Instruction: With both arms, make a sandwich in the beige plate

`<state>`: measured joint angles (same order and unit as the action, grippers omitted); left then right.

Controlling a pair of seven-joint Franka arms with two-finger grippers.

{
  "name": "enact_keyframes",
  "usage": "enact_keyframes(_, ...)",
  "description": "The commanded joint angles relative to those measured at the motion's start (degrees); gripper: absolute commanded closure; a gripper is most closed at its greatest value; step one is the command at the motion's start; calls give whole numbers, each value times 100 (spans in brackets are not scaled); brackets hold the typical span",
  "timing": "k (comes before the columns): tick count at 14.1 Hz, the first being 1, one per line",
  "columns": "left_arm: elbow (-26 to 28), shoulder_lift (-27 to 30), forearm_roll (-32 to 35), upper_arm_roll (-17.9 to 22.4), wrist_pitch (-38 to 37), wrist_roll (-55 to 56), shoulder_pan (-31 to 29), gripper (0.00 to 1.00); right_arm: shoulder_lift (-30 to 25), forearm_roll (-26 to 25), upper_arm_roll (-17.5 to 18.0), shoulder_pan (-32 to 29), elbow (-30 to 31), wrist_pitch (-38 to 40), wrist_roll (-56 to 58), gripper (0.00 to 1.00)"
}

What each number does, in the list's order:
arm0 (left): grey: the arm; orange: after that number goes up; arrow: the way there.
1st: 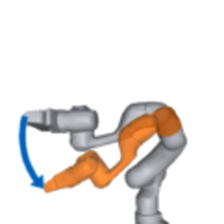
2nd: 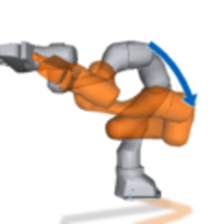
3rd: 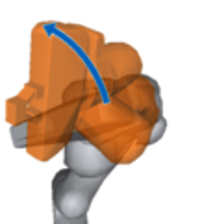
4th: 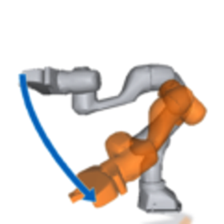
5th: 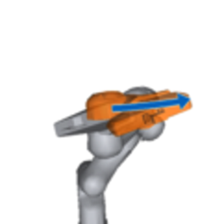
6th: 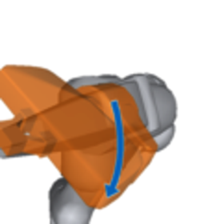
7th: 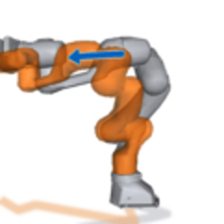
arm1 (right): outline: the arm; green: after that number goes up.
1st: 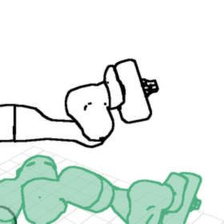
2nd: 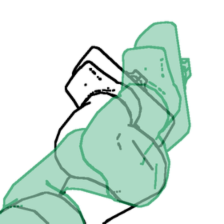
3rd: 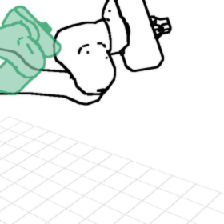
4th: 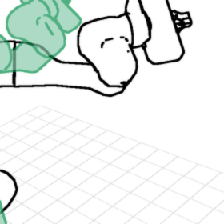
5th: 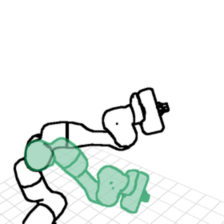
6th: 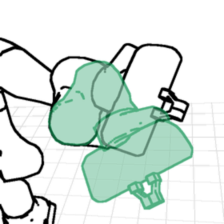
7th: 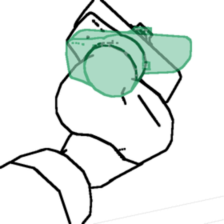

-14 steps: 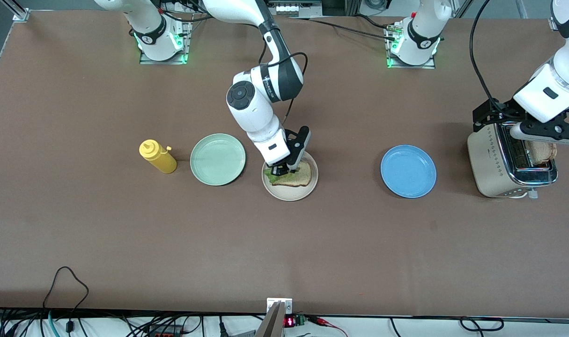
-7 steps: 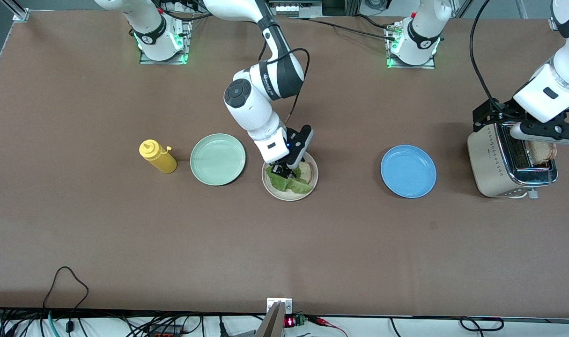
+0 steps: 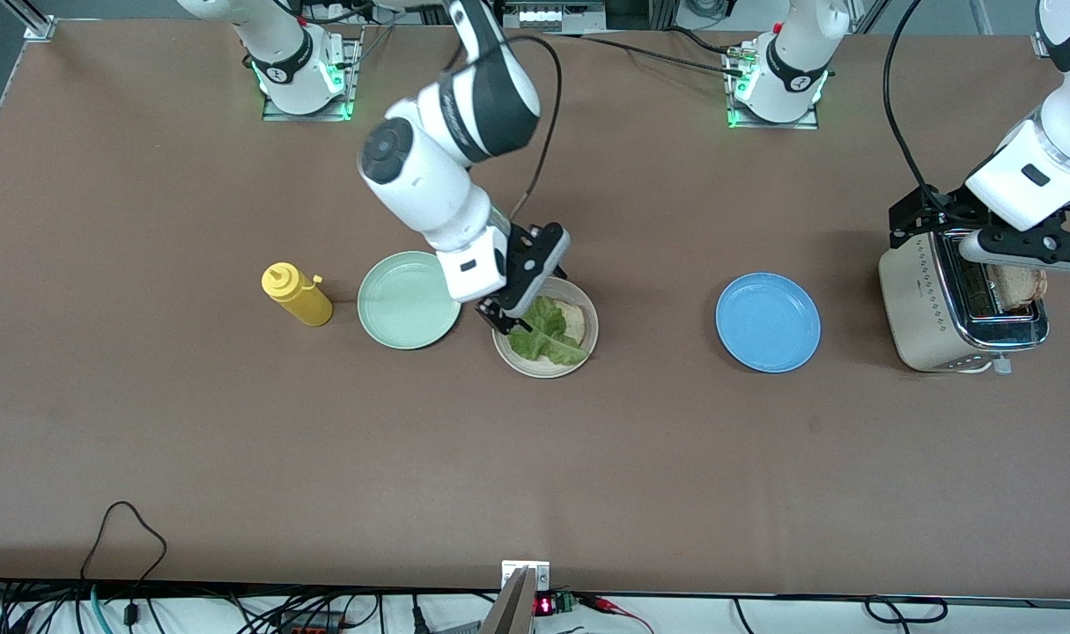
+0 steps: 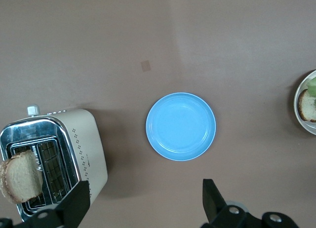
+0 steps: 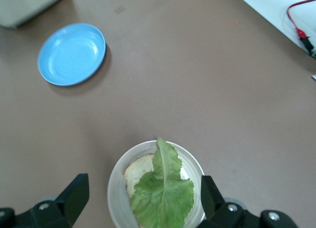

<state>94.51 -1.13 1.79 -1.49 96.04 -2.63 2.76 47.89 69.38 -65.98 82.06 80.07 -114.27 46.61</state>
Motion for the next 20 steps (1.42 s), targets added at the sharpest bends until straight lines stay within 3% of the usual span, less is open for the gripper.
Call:
enact_keyframes(1,-20,34,-47,0,-60,-27,-30,0,1,84,-467,-94,-395,711,-328,0)
enact_keyframes(7,-20,34,-47,0,-59,-19,-30,0,1,93,-1223,2,-431,1301,-346,0)
enact_keyframes(10,-20,34,-55,0,-59,-19,-30,0,-210,85,-1137,-242,-501,1399,-442,0)
enact_keyframes(11,-20,34,-47,0,-59,-19,-30,0,-410,6,-884,-478,-501,1416,-442,0)
enact_keyframes(16,-20,34,-47,0,-59,-19,-30,0,-1264,-1364,601,-1682,-510,1434,-434,0)
enact_keyframes(20,-20,34,-47,0,-68,-19,-30,0,-1862,-2909,2025,-2842,-492,1443,-442,0)
